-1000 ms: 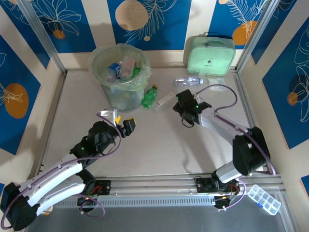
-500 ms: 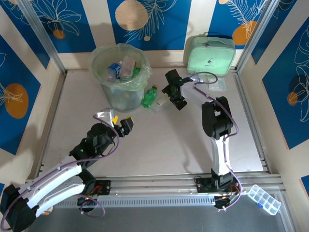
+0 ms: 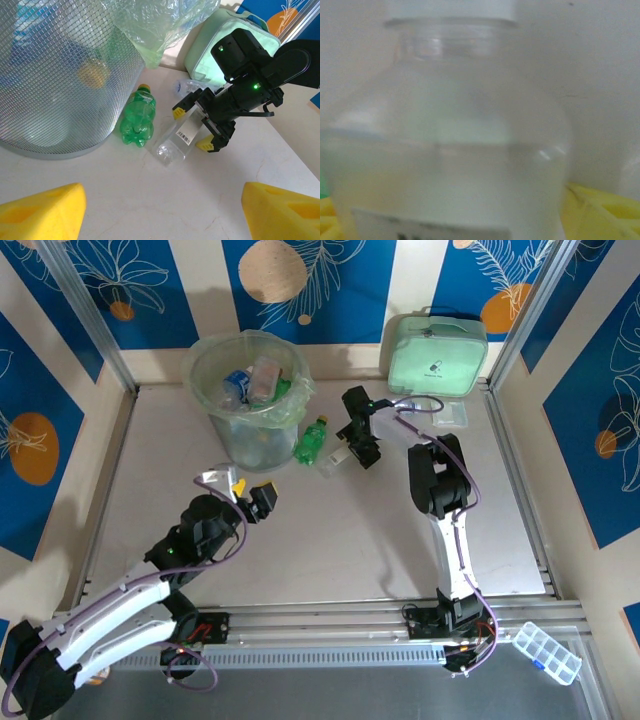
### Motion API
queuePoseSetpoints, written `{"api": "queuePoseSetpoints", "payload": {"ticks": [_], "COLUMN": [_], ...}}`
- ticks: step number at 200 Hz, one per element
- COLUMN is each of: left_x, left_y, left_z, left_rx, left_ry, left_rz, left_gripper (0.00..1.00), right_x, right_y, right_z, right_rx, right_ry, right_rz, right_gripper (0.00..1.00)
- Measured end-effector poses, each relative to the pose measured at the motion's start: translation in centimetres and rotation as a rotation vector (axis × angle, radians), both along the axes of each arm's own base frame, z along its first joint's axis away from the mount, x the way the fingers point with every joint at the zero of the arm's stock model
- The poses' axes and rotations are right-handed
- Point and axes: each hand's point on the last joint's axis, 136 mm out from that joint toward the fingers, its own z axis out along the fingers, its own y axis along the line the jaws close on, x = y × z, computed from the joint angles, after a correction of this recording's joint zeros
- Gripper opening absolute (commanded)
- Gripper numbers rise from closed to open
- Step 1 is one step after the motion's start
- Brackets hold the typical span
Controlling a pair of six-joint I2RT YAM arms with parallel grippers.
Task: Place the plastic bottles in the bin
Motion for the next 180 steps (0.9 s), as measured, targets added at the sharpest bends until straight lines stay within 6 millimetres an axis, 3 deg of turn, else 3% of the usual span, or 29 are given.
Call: {"api": "queuePoseSetpoints", "payload": {"ticks": [39,61,81,105,152,180], "left_x": [0.2,0.4,0.8,1.3,1.6,0.6], "left_y": [-0.6,-1.2,-2.6,-4.8,-9.1,-12.1], "left_z": [-1.3,-2.1,-3.0,-4.4,-8.0,-8.6], "left_rx": [0.025,0.039,0.056,0.067,0.047,-0.036], "left_ry": [0.034,0.059,0.098,0.152,0.294,0.328], "left_rz": [-0.016,-0.036,-0.079,-0.154,-0.298,-0.452], "left_gripper": [0.81,0.83,0.88,0.98,0.99,0.99], "right_x": [-1.1,-3.0,-4.9,-7.0,-10.2,-12.4], "right_y": [-0.8,-2.2,-3.3,-4.2,-3.0,-1.3], "right_z": [0.1,0.3,0.9,3.0,8.1,9.5], "right_rx": [-0.009,-0.025,-0.036,-0.045,-0.054,-0.081], "right_ry": [-0.005,0.015,0.023,-0.017,-0.185,-0.268], "right_rz": [0.001,0.001,0.01,0.033,0.176,0.304], "right_gripper": [0.63,0.59,0.58,0.57,0.57,0.57]}}
